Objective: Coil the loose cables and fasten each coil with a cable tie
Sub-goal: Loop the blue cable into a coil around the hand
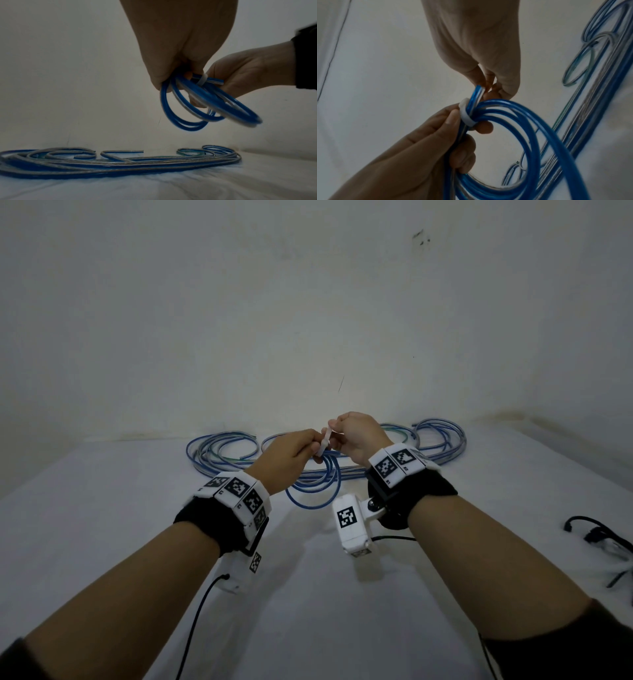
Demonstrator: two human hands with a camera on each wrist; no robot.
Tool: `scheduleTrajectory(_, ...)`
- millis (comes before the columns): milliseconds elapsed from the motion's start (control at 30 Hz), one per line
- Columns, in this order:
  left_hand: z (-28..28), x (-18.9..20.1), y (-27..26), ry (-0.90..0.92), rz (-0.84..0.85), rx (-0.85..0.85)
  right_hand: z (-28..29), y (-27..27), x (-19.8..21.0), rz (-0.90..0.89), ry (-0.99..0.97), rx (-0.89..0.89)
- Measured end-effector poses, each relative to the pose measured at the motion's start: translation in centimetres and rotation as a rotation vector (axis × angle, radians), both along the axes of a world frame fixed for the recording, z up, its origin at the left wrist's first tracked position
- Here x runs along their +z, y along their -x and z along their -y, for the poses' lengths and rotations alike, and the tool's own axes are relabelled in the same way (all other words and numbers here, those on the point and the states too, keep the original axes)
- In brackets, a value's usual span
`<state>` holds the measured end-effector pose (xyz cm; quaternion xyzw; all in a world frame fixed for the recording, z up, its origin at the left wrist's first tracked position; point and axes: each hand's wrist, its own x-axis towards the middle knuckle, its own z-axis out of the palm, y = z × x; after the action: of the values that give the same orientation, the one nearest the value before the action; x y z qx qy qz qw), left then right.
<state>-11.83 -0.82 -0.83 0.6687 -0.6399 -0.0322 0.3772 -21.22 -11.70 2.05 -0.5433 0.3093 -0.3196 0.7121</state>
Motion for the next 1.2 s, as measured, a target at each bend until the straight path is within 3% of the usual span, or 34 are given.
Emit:
scheduleTrajectory(367, -0.2, 0.3, -0.1, -0.008, 0.222, -0.014, 0.3, -0.4, 0.2, -0.024, -0.010, -0.093)
scheduleTrajectory(600, -0.2, 0.7, -0.3, -0.004, 0.252, -0.008, 0.1, -0.7, 0.3, -0.012, 0.020, -0.112)
scheduleTrajectory(733, -0.4, 0.7, -0.8, -0.008, 0.141, 0.067, -0.3, -0.6, -0.2, 0.113, 0.031, -0.031)
scheduleTrajectory(867, -0.6, 0.5, -2.4, 0.117, -0.061, 0.299, -1.2, -0.6, -0.5, -0.161, 0.449, -0.059)
scheduleTrajectory(933, -0.9, 0.6, -3.3, 0.150, -0.149, 0.409, -2.3, -1.1, -0.6, -0.184, 0.569, -0.026)
scheduleTrajectory(1067, -1.4, 1.0, -4.1, 0.148, -0.330, 0.457, -4.8, -2.7, -0.7, -0.096, 0.460, 0.174)
scheduleTrajectory(1200, -3.1, 1.7, -4.9, 0.121, -0.607, 0.377, -6.3, -4.5, -0.5, -0.080, 0.448, 0.215)
